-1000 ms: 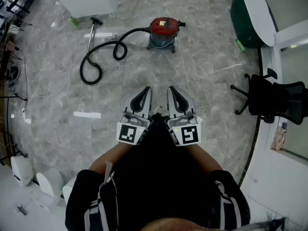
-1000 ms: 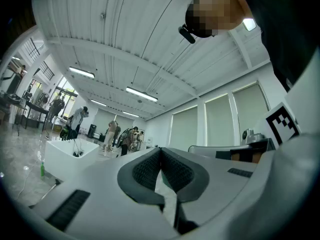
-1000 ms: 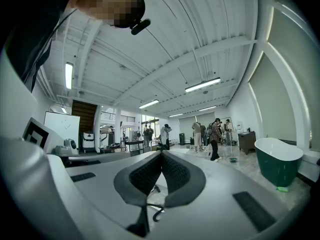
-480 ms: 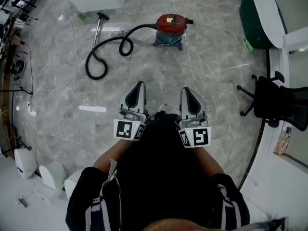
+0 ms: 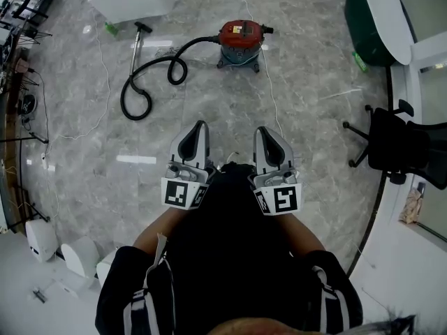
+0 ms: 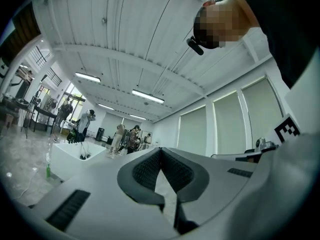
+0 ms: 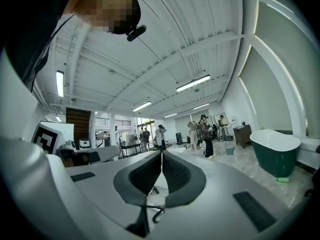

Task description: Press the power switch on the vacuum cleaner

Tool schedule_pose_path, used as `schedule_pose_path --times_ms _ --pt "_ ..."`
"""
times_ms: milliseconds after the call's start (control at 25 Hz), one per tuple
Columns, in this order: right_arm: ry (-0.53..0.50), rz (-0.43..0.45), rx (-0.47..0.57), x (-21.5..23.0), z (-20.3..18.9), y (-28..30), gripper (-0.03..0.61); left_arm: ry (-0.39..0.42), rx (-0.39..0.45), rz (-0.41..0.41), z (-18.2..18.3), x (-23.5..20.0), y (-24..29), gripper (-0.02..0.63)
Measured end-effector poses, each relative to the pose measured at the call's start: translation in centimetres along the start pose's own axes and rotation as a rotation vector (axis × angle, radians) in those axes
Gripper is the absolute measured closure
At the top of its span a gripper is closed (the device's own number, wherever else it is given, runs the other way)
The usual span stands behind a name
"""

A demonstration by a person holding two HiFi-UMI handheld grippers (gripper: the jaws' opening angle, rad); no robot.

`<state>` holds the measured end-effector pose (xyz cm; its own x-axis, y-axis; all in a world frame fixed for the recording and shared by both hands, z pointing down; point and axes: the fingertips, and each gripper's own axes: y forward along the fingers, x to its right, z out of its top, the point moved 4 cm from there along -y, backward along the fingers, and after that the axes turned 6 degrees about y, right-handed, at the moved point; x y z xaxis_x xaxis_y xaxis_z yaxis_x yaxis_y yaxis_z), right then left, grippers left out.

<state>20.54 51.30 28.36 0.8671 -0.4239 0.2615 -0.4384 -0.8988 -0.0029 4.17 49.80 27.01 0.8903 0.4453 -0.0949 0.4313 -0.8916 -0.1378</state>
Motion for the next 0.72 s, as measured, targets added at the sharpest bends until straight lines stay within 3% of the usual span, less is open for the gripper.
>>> schedule_pose_path --times_ms 240,720 --pt "-0.03 -0.004 0.012 2.6 0.6 -0.3 0.558 -0.011 -0.04 0.007 -1.4 1.4 2.1 0.595" --pt "-0.07 -0.034 0.05 5.4 1.9 0.0 0.558 -0.008 -0.057 -0.053 -2.1 3.3 6.5 0.595"
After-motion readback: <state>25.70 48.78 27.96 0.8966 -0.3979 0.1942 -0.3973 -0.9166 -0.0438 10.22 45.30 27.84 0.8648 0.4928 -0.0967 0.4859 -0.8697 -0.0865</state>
